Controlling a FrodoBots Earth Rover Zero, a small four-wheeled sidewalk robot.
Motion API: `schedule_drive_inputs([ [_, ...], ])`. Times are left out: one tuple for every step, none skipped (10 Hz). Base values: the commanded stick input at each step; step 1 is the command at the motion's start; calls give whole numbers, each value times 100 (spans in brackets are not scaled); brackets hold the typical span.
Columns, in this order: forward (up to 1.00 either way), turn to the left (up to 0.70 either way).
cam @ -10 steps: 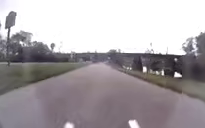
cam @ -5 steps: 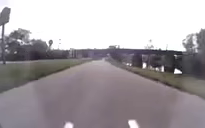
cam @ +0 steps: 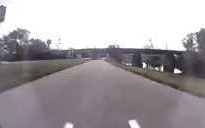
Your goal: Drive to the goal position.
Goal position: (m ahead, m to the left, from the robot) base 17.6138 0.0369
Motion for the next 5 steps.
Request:
schedule_drive_inputs([
  [70, 0],
  [70, 0],
  [70, 0],
  [70, 0],
  [70, 0],
])
